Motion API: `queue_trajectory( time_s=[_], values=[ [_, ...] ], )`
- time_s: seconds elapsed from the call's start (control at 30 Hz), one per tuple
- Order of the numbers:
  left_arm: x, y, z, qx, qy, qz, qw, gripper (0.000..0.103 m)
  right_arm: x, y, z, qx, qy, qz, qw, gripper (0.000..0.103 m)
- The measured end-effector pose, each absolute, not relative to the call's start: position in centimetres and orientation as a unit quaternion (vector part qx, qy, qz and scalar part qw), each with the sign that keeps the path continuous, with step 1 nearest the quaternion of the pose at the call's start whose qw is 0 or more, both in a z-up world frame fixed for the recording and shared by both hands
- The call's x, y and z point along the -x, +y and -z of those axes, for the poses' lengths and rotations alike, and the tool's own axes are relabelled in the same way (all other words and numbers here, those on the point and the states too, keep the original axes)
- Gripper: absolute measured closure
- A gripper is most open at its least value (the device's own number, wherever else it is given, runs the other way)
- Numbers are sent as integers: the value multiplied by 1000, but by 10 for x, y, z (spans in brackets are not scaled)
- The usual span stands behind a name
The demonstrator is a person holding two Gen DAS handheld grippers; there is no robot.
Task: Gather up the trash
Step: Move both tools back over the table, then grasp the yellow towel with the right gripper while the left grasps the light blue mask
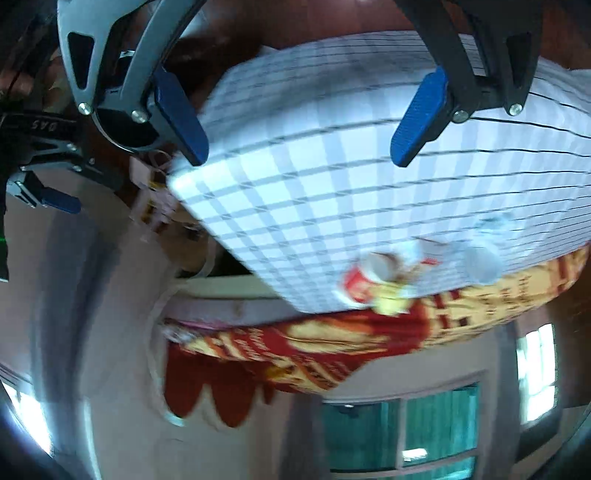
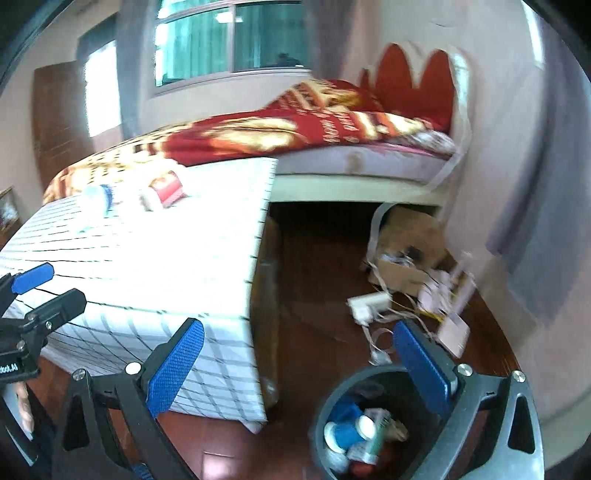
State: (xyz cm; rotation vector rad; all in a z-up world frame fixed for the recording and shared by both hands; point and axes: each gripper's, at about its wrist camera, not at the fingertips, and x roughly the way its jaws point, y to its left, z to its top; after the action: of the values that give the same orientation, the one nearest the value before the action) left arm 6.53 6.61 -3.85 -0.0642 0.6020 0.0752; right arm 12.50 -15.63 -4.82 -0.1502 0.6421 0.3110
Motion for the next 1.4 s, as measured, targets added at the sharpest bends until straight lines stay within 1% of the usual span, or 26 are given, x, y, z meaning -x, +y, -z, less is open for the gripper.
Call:
queue_trajectory(
  time_s=[0.2,0.37,0.47,0.6,0.67,0.77,0.83,0.9,1.0,1.2,1.3,1.33,1.37,1.4],
  values=[
    [-57,157,31,57,283,-128,949,4,-151,-79,35,97,317,-190,924,0],
    [-58,216,34,76,283,-179,939,4,-173,-23,24,103,309,-231,917,0],
    [-65,242,39,81,289,-197,933,5,-187,12,19,114,302,-251,912,0],
    [-85,269,43,80,298,-211,927,8,-206,58,17,130,291,-273,908,0],
    [-98,279,42,83,294,-214,928,9,-218,78,17,133,288,-281,906,1],
    [-118,286,46,82,305,-213,925,9,-237,104,19,140,288,-288,903,6],
    [-132,294,52,86,313,-210,922,13,-251,119,22,145,292,-291,899,10],
    [-148,301,60,91,324,-210,918,15,-265,130,24,150,297,-291,897,14],
    [-162,310,68,95,336,-209,914,15,-284,148,30,161,301,-291,894,18],
    [-185,319,75,109,357,-202,906,22,-311,180,41,199,307,-276,888,21],
    [-191,320,77,107,363,-199,904,23,-320,191,49,227,310,-262,886,22],
    [-193,321,79,108,368,-197,902,25,-322,193,51,232,313,-258,884,25],
    [-196,322,81,109,375,-193,900,27,-325,195,55,237,320,-254,881,37],
    [-197,321,83,109,382,-191,898,30,-327,195,57,237,324,-255,880,42]
  ],
)
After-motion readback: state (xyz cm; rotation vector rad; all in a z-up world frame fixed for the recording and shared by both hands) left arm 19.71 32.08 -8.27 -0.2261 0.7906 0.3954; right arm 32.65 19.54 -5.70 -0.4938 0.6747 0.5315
